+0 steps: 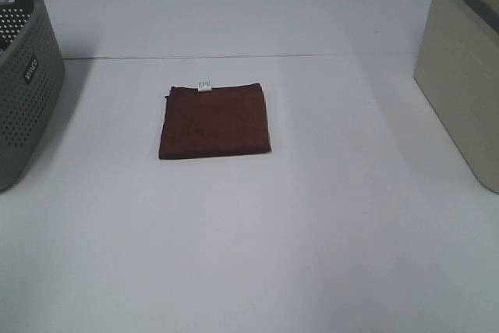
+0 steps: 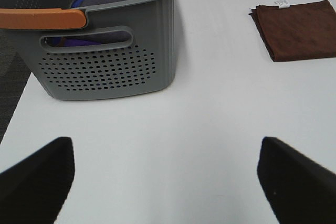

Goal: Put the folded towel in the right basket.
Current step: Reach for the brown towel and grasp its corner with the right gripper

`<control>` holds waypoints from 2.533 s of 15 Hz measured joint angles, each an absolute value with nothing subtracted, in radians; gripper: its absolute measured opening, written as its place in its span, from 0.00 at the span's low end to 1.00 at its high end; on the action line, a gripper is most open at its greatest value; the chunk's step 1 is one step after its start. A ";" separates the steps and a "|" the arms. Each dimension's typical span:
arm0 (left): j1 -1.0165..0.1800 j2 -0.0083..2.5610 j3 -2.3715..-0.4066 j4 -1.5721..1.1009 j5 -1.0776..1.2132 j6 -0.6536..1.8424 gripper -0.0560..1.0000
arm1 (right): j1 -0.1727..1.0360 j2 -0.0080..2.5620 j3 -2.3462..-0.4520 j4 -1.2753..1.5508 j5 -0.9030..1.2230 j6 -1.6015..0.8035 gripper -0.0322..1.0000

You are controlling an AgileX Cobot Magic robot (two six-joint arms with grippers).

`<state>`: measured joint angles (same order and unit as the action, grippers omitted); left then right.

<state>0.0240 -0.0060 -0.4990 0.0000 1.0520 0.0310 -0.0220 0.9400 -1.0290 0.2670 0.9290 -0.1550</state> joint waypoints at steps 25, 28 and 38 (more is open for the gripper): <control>0.024 -0.006 -0.499 0.000 1.052 0.031 0.89 | 0.213 2.291 -1.730 0.726 0.943 -0.272 0.73; 0.024 -0.006 -0.499 0.000 1.052 0.031 0.89 | 0.238 2.367 -1.817 0.763 0.950 -0.314 0.75; 0.024 -0.006 -0.499 0.000 1.052 0.031 0.89 | 0.248 2.466 -1.877 0.805 0.907 -0.340 0.76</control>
<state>0.0240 -0.0060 -0.4990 0.0000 1.0520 0.0310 0.2480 2.4660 -1.8770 0.8050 0.9070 -0.3400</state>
